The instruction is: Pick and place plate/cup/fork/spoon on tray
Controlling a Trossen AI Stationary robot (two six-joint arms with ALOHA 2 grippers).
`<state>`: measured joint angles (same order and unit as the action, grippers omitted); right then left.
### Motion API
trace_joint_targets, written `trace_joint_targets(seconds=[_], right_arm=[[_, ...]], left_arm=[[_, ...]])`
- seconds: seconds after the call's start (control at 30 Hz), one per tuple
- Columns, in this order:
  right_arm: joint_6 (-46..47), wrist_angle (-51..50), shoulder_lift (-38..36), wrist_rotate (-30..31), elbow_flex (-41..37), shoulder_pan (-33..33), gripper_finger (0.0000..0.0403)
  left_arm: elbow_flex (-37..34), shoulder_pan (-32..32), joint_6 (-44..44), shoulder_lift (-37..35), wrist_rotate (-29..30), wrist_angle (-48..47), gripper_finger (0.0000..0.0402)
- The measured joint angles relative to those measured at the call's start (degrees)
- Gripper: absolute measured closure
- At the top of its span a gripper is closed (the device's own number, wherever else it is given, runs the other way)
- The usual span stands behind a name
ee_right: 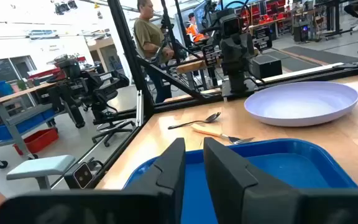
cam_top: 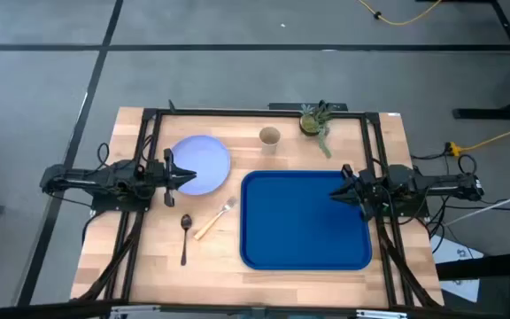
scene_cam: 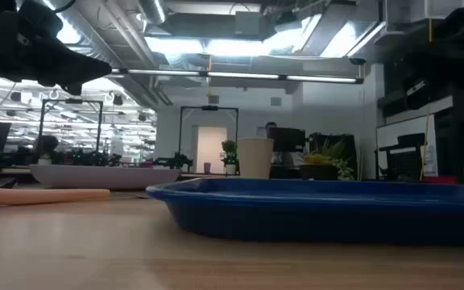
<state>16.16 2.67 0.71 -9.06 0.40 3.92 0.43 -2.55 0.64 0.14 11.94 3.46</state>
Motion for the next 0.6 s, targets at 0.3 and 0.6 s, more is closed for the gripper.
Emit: trace_joint_targets(seconds=[0.3, 0.6], right_arm=[[-0.04, 0.0, 0.0, 0.0, -0.02, 0.0, 0.0338], [-0.02, -0.02, 0.01, 0.0, -0.01, 0.01, 0.0338]], left_arm=[[0.0, 0.0, 0.0, 0.02, -0.01, -0.01, 0.0368], [0.0, 0.02, 0.0, 0.02, 0.0, 0.0, 0.0368]])
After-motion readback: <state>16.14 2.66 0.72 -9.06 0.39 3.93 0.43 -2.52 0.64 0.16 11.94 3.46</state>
